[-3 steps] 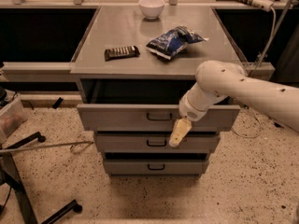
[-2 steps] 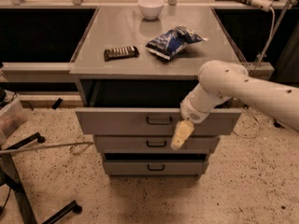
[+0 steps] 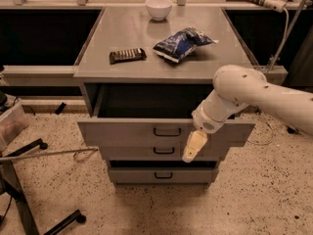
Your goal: Open top drawer
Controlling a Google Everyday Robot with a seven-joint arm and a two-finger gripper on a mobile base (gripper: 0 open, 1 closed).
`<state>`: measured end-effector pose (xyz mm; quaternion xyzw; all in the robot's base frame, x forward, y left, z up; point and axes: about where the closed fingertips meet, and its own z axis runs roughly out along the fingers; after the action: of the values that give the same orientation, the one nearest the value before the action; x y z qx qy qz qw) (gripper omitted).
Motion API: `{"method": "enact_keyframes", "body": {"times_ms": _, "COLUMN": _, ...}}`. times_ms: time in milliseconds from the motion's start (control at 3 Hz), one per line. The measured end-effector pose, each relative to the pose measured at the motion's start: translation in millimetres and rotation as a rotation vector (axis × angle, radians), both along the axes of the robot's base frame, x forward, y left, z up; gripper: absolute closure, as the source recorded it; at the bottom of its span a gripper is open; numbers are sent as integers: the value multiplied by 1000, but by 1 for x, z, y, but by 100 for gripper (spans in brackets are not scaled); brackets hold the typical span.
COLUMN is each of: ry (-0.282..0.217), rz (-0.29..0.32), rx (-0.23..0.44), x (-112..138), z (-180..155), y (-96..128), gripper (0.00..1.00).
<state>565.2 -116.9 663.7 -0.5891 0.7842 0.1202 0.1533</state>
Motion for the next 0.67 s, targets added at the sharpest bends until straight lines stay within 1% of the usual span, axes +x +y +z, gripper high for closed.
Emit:
{"method": "enact_keyframes", "body": {"times_ms": 333, "ry": 20, "rz": 23, "rx": 8, "x": -5, "z": -5, "y": 3, "gripper": 0}}
{"method": "enact_keyframes", "body": {"times_ms": 667, "ry": 48, "rz": 23, "rx": 13, "x": -15, "z": -4, "y": 0, "gripper": 0}}
